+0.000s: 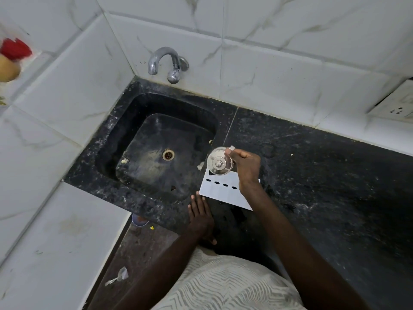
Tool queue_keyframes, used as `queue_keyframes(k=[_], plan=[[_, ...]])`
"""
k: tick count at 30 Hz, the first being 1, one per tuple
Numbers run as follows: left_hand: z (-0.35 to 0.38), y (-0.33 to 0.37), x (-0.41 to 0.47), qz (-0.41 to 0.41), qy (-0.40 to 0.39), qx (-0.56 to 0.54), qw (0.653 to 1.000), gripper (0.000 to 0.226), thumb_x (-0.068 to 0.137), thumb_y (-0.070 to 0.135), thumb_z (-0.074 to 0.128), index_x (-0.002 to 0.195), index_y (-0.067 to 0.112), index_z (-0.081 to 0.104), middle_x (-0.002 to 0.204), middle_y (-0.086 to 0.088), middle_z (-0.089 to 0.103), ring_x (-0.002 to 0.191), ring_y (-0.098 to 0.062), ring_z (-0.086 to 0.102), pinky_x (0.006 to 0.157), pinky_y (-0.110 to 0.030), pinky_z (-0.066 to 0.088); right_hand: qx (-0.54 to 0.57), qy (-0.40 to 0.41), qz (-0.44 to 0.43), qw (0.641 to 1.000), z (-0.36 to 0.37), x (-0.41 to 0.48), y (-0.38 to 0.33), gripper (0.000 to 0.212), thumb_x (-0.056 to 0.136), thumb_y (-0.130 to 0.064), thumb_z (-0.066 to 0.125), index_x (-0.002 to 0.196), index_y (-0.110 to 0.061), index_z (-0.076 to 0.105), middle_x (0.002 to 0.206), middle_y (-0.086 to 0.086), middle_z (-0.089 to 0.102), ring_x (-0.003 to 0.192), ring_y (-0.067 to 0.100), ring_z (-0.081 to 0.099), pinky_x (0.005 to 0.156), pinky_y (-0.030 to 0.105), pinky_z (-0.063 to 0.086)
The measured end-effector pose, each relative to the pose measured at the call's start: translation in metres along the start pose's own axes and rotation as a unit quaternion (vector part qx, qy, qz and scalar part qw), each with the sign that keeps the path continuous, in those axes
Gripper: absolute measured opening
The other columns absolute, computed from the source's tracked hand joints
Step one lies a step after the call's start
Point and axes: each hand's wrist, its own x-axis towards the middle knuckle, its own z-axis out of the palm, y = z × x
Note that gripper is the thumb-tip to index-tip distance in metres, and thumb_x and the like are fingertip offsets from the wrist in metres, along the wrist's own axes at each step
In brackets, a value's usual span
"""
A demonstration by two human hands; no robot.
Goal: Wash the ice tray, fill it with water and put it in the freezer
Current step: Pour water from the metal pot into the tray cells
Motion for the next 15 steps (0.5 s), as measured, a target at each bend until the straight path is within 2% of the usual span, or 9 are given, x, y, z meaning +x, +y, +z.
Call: queue_keyframes(k=[2,6,9,12,15], plan=[[-0.006,0.002,-0.005,0.003,-0.016,-0.020,1.000,0.174,0.050,0.061,0.096,0.138,-0.016,-0.033,0.141,-0.037,-0.045,0.134,-0.051,-0.042,0.122,-0.066,-0.010,-0.002,0.019,0.018,1.000,-0.007,0.009,-0.004,0.008,0.083,-0.010,0.085,0.088,-0.005,0.082,0.086,0.012,0.080,0.070,0.016,0.070,0.068,0.030,0.060],[-0.005,0.002,-0.002,-0.012,-0.032,-0.014,0.999,0.175,0.051,0.057,0.098,0.146,-0.016,-0.029,0.140,-0.037,-0.046,0.133,-0.051,-0.044,0.121,-0.065,-0.011,-0.017,0.034,0.060,0.997,-0.027,0.038,-0.010,0.008,0.086,-0.012,0.082,0.089,-0.004,0.080,0.081,0.007,0.078,0.063,0.011,0.069,0.058,0.024,0.055],[-0.001,0.002,0.000,-0.010,-0.031,0.006,0.999,0.174,0.051,0.058,0.097,0.149,-0.017,-0.026,0.141,-0.039,-0.045,0.132,-0.053,-0.044,0.121,-0.065,-0.011,-0.040,0.052,0.070,0.995,-0.041,0.065,-0.010,0.007,0.085,-0.012,0.083,0.084,-0.007,0.079,0.079,0.005,0.077,0.067,0.015,0.069,0.062,0.027,0.055],[-0.003,0.001,-0.002,-0.001,-0.023,-0.009,1.000,0.172,0.053,0.060,0.096,0.150,-0.017,-0.023,0.148,-0.041,-0.040,0.132,-0.052,-0.043,0.121,-0.066,-0.010,-0.056,0.054,0.053,0.995,-0.053,0.088,-0.012,0.012,0.084,-0.006,0.082,0.074,-0.008,0.076,0.080,0.011,0.074,0.072,0.019,0.065,0.072,0.031,0.055],[-0.005,0.002,-0.005,0.002,-0.022,-0.001,1.000,0.171,0.054,0.059,0.096,0.150,-0.017,-0.023,0.143,-0.039,-0.044,0.132,-0.052,-0.043,0.121,-0.065,-0.010,-0.082,0.051,0.050,0.994,-0.063,0.111,-0.012,0.020,0.082,-0.005,0.083,0.066,-0.014,0.075,0.079,0.012,0.074,0.077,0.021,0.066,0.082,0.039,0.058]])
